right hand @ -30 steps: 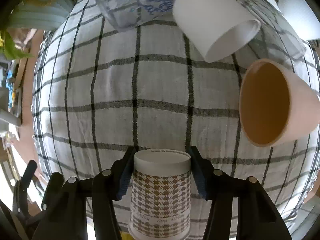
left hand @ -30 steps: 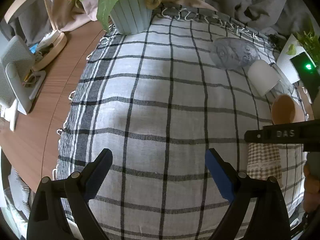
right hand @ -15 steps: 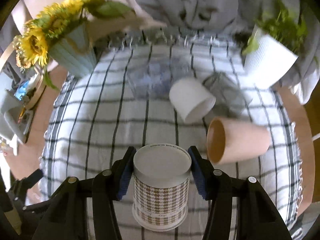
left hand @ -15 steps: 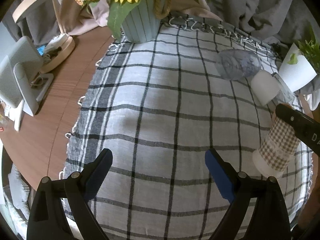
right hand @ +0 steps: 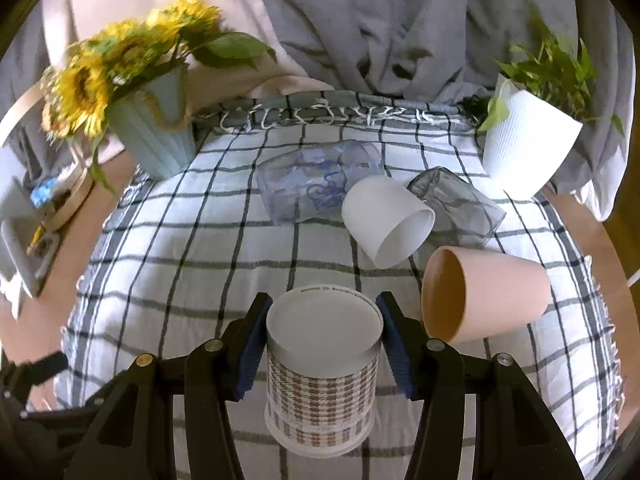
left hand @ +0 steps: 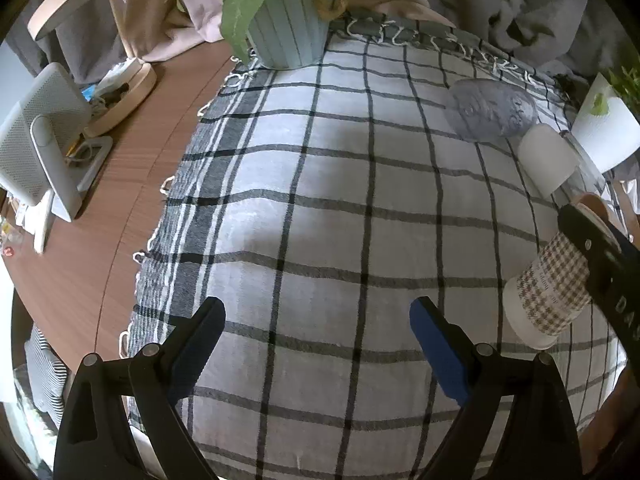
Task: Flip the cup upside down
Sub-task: 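Rotate the held cup with the right gripper so its open rim faces up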
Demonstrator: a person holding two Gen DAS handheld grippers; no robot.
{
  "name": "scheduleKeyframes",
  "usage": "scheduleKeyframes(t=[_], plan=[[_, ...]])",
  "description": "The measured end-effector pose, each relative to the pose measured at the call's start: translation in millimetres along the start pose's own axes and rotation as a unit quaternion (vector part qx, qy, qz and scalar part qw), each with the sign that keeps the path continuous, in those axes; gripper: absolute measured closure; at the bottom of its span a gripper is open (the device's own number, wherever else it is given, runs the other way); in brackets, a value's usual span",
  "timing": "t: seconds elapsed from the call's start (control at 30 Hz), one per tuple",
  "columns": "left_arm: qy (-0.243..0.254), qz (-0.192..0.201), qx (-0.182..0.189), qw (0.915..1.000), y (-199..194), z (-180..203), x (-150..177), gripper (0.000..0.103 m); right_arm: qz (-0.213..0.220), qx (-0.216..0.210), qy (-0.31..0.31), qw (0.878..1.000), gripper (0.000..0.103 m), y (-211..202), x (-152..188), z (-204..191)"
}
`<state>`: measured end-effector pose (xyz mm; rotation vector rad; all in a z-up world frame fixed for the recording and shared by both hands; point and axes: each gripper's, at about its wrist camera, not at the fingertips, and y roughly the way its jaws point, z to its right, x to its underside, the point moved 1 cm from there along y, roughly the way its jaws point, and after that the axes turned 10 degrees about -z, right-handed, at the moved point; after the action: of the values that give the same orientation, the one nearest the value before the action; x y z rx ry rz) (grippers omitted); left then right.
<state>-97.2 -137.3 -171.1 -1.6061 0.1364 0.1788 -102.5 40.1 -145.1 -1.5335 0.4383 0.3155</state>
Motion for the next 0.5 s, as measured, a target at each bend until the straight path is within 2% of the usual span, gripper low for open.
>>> scheduleKeyframes(t=[0.5], plan=[[-0.003, 0.006, 0.005, 1.0000, -9, -1, 1, 0.008, -0.042, -0.031, 0.015, 0.999, 0.049, -5, 26, 6]])
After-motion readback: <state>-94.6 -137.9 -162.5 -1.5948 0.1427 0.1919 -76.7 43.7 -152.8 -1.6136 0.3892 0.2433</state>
